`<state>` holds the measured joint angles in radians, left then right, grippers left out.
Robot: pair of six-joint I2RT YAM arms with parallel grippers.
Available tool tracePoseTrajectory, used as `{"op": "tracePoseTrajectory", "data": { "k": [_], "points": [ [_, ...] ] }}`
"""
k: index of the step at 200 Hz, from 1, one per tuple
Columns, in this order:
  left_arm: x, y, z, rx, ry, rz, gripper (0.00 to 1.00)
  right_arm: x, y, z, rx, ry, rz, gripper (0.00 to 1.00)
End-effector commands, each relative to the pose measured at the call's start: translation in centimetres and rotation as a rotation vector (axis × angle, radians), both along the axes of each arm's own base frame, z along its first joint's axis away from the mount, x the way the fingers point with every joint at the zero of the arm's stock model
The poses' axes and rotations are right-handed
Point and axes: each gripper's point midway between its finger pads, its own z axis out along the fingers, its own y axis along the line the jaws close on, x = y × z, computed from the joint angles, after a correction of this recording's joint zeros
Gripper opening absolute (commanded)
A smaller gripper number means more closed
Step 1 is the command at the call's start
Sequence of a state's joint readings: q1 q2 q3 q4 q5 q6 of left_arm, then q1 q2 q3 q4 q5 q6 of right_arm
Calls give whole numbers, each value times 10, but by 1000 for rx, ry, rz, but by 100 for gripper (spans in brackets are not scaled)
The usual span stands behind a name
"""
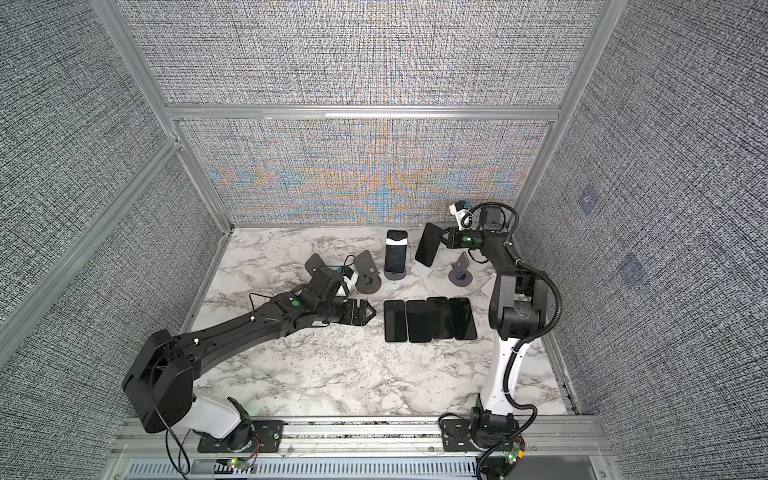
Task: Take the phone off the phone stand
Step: 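Grasp the black phone on the white stand with the right gripper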
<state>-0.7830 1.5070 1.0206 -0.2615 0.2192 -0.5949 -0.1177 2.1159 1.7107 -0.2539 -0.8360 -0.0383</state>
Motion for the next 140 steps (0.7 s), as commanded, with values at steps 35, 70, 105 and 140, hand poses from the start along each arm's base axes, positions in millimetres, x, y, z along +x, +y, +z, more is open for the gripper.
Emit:
{"op": "tracePoseTrajectory", "data": {
  "k": [35,70,105,140],
  "points": [
    [3,-2,0,-13,-3,4,93,-1,-6,22,-6,-60,-11,0],
    [2,-2,0,-16,-2,3,93,-9,-8,31,-12,-66,-21,0],
    [2,-3,1,-26,-9,9,93,-24,-9,42,-20,-65,-19,0],
    [3,3,-4,6,-9,20,94,-43,-8,48,-49,-79,-17,0]
  ]
}}
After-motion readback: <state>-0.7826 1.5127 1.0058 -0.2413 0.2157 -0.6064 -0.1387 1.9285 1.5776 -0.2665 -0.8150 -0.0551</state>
